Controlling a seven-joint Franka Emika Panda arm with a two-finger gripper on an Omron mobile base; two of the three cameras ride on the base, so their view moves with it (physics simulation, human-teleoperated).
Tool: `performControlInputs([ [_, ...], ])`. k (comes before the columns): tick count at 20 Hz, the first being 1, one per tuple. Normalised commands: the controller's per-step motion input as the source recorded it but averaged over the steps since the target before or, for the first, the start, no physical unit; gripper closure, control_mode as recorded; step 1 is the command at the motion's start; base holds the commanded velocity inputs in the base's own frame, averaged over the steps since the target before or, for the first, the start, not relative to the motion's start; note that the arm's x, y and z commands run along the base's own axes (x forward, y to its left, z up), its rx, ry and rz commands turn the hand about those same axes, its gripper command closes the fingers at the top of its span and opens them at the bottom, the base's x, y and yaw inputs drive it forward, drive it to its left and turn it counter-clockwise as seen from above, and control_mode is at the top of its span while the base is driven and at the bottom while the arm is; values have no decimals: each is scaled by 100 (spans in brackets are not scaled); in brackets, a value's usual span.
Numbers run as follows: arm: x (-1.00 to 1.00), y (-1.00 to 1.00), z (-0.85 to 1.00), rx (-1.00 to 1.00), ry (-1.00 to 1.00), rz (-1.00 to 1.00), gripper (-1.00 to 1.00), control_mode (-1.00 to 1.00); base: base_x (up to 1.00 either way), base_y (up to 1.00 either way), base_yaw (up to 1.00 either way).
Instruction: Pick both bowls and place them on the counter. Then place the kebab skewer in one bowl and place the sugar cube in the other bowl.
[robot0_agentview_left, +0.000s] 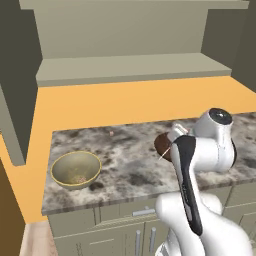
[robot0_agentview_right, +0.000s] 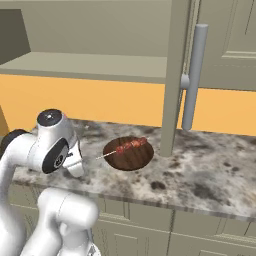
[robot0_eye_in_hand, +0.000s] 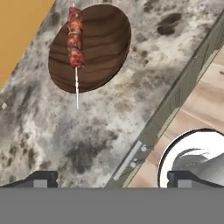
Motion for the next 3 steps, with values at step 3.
performControlInputs([
  [3,-41,27,25,-7,-11,-2,-100,-100,0,0,0],
])
